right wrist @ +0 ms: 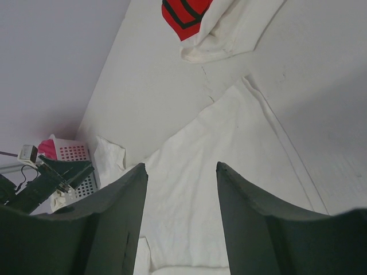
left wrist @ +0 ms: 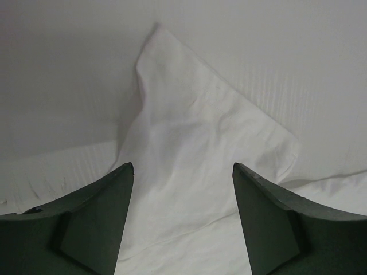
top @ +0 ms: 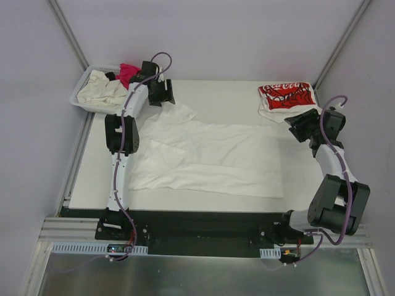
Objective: Fold and stack the t-shirts
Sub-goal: Grap the side of the flattened tshirt furthest away from the robot with both arms
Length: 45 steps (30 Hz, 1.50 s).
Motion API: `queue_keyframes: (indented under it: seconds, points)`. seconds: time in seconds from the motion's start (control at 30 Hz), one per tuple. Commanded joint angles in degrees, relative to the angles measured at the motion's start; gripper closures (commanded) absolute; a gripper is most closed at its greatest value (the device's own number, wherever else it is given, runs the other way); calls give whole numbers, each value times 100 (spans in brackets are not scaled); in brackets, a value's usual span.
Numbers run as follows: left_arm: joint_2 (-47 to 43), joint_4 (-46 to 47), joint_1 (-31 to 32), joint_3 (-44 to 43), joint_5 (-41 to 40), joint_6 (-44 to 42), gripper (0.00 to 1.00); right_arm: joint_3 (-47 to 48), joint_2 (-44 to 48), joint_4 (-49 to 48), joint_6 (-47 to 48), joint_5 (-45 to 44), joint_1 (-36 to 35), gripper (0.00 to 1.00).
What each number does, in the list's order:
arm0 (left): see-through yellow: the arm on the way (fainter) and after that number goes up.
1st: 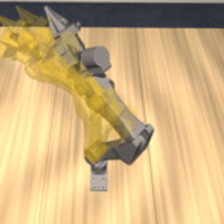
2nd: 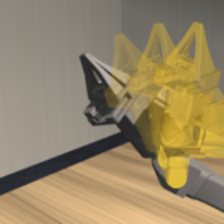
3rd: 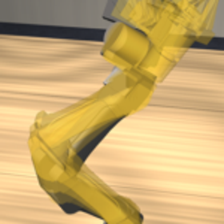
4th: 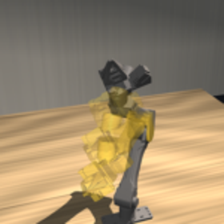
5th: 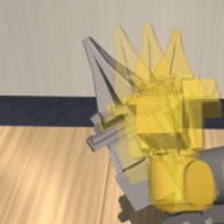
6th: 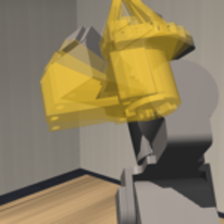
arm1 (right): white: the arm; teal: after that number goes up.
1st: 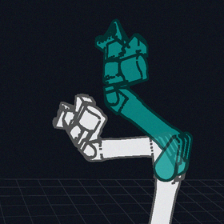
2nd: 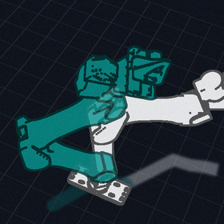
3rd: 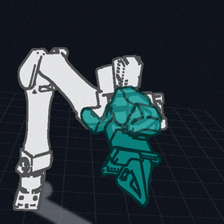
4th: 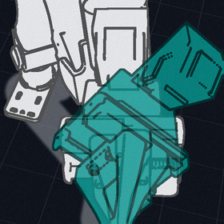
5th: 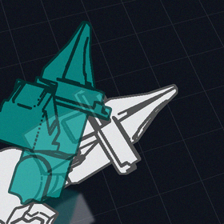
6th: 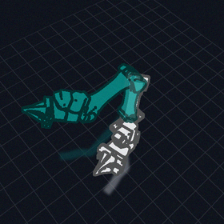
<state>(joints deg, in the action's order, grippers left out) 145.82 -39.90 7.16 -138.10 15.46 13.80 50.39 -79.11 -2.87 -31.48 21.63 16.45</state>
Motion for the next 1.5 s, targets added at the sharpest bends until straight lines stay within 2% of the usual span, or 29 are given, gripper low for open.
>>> queue_keyframes:
  seconds: [0.0, 0.3, 0.37, 0.4, 0.5, 0.63, 0.73, 0.87, 1.03, 1.47]
  points:
    - [157, 140, -171, -191, -430, 281, 31, -21, 361, -258, -95, 158, 95, 46]
    - [26, 1246, -171, 214, -492, 545, 35, -56, 669, -310, -270, 298, 157, 46]
    - [26, 1362, -171, 187, -492, 422, 35, -56, 695, -328, -297, 298, 175, 46]
    - [17, 1397, -171, 144, -509, 343, 39, -56, 704, -328, -297, 316, 192, 46]
    - [-1, 1573, -162, 205, -334, -218, 40, -47, 783, -328, -332, 307, 236, 46]
    - [-159, 1617, -110, 450, -219, -1027, 41, 6, 880, -310, -367, 246, 280, 46]
    - [-343, 1512, -39, 547, -79, -1327, 40, 58, 897, -284, -420, 254, 289, 47]
    - [-572, 1003, 48, 732, -52, -2038, 39, 190, 959, -266, -516, 298, 306, 47]
    - [-502, 817, 268, 732, -702, -2934, 39, 313, 994, -266, -604, 316, 298, 47]
    - [-19, 878, 304, 29, -720, -3217, 37, 357, 1021, -161, -481, 263, 315, 48]
